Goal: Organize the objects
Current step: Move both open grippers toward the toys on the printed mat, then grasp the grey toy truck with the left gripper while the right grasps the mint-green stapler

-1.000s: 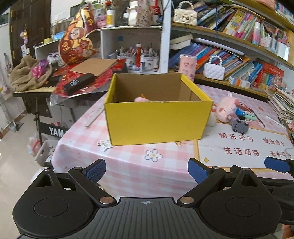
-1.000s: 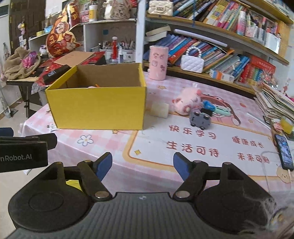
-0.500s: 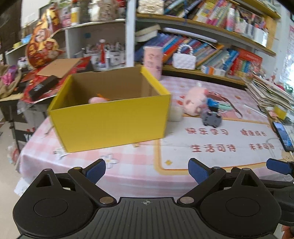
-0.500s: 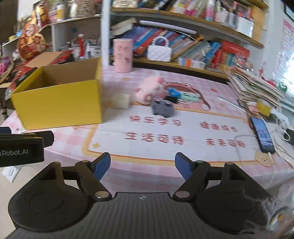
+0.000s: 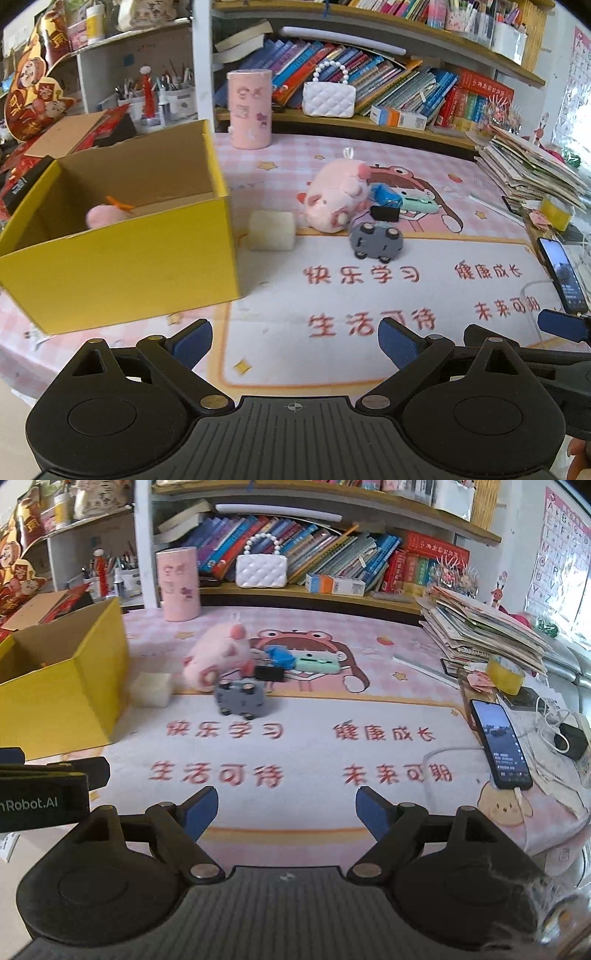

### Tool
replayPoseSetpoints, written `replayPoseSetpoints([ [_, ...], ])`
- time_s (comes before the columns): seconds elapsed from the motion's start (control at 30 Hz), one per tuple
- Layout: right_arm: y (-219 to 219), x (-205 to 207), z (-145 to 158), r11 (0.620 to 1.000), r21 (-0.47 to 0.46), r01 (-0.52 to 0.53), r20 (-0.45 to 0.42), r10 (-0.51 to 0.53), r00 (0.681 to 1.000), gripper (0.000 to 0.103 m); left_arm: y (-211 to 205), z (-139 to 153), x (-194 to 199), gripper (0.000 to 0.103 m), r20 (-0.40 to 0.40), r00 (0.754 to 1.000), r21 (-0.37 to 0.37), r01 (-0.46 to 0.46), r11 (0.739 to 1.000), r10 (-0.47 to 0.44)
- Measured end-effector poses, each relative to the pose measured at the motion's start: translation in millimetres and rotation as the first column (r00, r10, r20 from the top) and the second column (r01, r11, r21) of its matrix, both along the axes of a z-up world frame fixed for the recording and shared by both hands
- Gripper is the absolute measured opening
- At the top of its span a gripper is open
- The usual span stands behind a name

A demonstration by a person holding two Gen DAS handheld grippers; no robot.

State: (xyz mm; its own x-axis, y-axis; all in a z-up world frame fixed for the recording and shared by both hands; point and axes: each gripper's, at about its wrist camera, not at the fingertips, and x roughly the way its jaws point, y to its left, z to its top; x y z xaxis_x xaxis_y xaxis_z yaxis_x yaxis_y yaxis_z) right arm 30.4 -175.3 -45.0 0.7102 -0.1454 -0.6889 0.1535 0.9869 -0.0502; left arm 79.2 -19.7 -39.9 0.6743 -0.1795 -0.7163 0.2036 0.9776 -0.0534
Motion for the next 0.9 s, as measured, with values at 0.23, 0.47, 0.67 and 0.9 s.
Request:
replayPoseSetpoints([
  [0.23, -43, 39, -7, 1.0, 0.011, -0.03, -0.015, 0.03, 0.999, 0.082, -36, -10, 31, 0.098, -0.032, 0.999, -0.018, -0.035, 0.999, 0.034],
  [0.47, -82, 86, -15, 0.998, 0.016, -0.055, 0.002, 0.055, 0.998, 0.085, -69, -18, 64, 0.097, -0.04, 0.997, -0.014, -0.062, 0.998, 0.061],
  [0.67, -112, 123, -22, 0.998, 0.043, -0.038, -0.002, 0.038, 0.999, 0.085, -95, -30, 92, 0.096, -0.043, 0.997, 0.006, -0.063, 0.998, 0.064],
  [0.9, -136, 158, -22, 0.998, 0.057, -0.029, 0.011, 0.029, 1.0, 0.086, -119, -48, 123, 0.087, -0.044, 0.997, 0.018, -0.062, 0.998, 0.063],
])
